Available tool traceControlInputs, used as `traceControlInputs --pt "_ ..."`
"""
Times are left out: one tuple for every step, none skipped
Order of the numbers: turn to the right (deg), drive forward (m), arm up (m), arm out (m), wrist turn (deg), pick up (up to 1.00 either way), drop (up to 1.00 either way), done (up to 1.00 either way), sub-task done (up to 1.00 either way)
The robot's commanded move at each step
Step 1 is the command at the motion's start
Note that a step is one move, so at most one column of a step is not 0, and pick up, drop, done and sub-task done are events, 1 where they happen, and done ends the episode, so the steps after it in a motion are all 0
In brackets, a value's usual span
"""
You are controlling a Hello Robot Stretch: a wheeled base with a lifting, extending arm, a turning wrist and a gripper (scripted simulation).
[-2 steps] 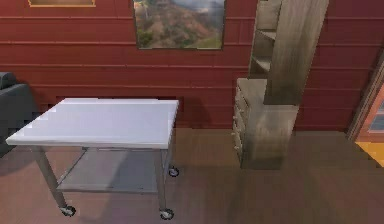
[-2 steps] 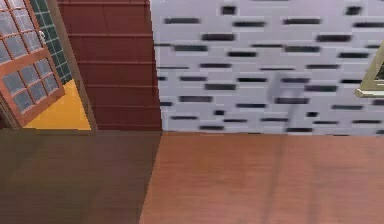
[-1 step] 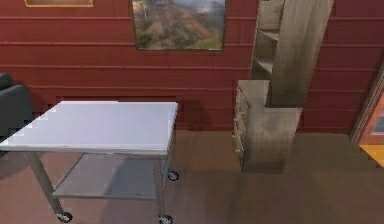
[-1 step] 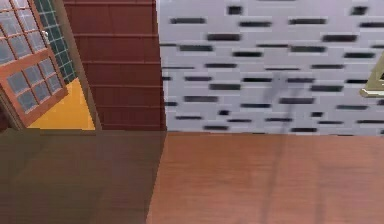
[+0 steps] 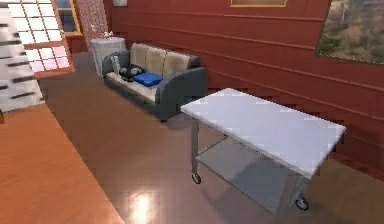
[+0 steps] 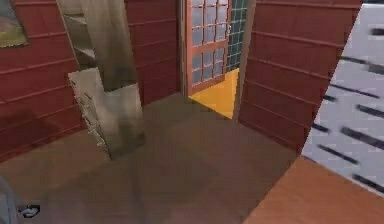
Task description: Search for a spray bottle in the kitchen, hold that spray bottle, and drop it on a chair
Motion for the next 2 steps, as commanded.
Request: traceControlInputs --pt "-42.0 0.0 0.0 0.0 0.0 0.0 0.0 0.0 0.0" --pt "0.0 0.35 0.0 0.0 0.0 0.0 0.0 0.0 0.0"
